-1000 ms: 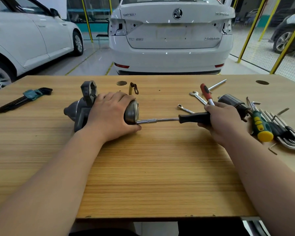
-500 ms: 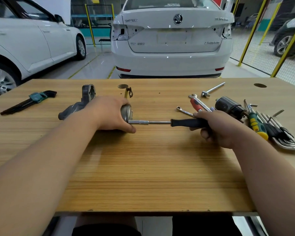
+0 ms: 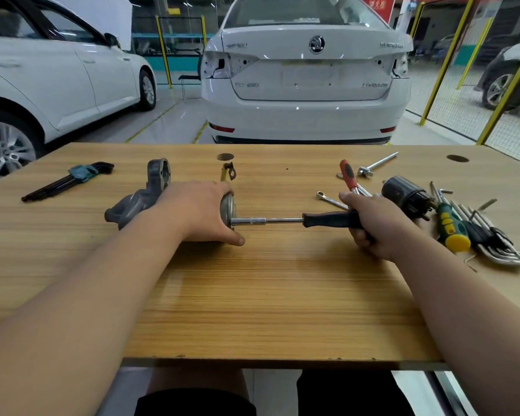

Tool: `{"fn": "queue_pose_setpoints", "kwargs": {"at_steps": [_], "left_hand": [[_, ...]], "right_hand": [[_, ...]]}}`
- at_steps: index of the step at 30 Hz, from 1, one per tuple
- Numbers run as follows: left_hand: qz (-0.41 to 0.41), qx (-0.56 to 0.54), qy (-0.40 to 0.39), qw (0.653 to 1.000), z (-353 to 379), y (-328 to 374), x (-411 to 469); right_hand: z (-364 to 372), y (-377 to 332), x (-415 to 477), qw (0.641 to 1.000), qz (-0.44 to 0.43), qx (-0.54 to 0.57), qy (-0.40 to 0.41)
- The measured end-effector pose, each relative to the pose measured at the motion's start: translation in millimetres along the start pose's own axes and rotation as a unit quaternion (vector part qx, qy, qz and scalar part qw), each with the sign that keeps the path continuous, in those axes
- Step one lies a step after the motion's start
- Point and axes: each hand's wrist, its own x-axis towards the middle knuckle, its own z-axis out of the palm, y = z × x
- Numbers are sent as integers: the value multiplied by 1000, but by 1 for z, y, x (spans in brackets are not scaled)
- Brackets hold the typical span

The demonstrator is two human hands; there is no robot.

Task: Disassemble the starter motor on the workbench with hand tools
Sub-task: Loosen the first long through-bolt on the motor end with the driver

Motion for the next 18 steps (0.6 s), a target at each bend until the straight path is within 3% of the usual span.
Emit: {"fn": "queue_pose_setpoints", "kwargs": {"at_steps": [8,11,15,18], "left_hand": [[-3,-6,-18,1000,-3,-4,9],[-2,-9,-12,1000,1,-6,8],[-10,-17,20,1000,6,-7,7],[-19,-9,47,999,8,-6,7]], "right_hand": [[1,8,-4,966,-228,-88,77],[-4,8,-6,952,-284,-91,66],[-16,7,-5,959,-272,-73,-35],[-21,9,-2,967,-216,-122,-55]]}}
